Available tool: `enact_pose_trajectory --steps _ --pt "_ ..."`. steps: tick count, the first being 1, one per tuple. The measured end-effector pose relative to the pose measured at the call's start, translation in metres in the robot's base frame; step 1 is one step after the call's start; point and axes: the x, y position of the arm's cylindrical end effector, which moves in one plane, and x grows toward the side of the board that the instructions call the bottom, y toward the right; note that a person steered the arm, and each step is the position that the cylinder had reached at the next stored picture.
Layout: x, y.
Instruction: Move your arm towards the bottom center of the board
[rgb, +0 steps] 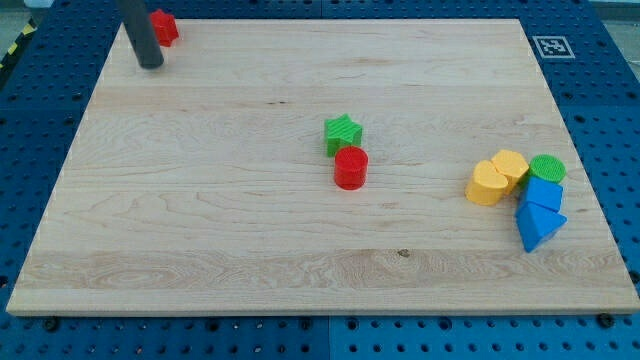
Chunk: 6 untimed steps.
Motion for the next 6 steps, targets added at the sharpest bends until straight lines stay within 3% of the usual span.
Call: enact_pose_trajectory --steps 2,4,6 --pt "0.143 0.062" --pt "0.157 0.071" --pt "0.201 0.163"
